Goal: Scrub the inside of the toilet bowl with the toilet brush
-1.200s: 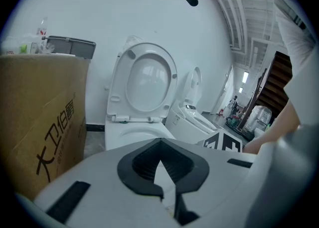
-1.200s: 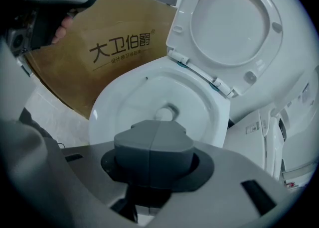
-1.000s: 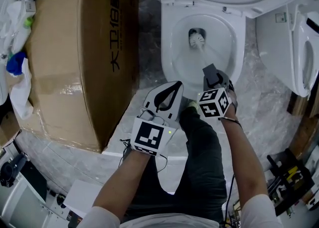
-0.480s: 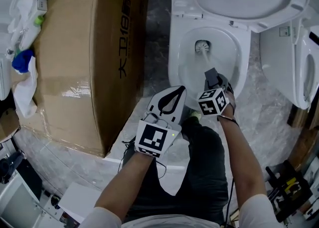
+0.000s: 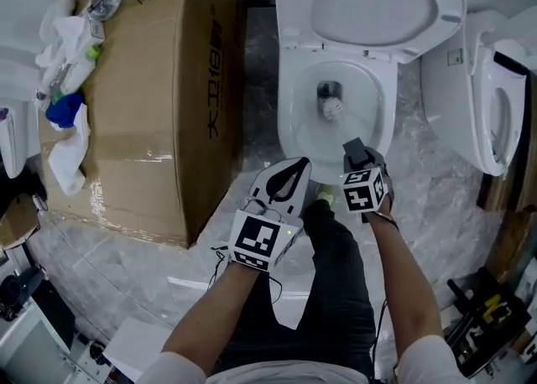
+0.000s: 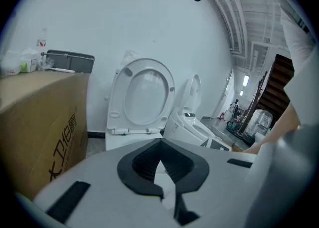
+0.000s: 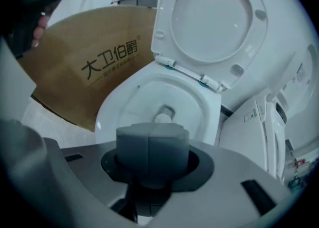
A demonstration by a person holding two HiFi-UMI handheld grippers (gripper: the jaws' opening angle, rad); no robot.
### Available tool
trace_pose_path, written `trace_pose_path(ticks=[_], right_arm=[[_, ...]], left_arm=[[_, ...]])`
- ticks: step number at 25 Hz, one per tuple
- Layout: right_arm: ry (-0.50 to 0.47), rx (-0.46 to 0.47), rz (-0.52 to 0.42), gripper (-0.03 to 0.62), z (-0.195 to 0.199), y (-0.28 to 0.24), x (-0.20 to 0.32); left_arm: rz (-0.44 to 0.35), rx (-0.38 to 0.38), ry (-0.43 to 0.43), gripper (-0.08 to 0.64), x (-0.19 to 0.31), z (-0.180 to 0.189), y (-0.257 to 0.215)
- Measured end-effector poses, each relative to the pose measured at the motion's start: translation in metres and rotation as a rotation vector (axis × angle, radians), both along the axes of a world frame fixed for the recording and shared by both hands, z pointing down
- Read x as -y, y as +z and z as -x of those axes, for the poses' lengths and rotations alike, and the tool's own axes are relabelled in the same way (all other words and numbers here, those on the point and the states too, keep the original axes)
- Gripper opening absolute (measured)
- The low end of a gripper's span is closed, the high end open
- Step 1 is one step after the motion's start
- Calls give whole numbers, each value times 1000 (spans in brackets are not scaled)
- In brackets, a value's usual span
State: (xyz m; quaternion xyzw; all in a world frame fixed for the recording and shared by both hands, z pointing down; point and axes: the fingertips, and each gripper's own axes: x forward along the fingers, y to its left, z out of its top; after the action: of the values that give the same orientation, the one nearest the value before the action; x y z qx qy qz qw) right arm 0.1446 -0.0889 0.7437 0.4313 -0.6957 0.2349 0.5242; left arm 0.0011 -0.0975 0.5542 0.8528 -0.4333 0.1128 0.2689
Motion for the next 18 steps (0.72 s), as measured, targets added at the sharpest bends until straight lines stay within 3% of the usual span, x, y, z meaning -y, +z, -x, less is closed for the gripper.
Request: trace_pose_path(ticks=[11,18], right_arm=[[361,406,1,160,-47,-166,-53],[445,564,-92,160,-65,-305,-74]], left_arm=[[32,-20,92,6,-26,-26,-106],[24,-25,156,6,-42,-39,-197]])
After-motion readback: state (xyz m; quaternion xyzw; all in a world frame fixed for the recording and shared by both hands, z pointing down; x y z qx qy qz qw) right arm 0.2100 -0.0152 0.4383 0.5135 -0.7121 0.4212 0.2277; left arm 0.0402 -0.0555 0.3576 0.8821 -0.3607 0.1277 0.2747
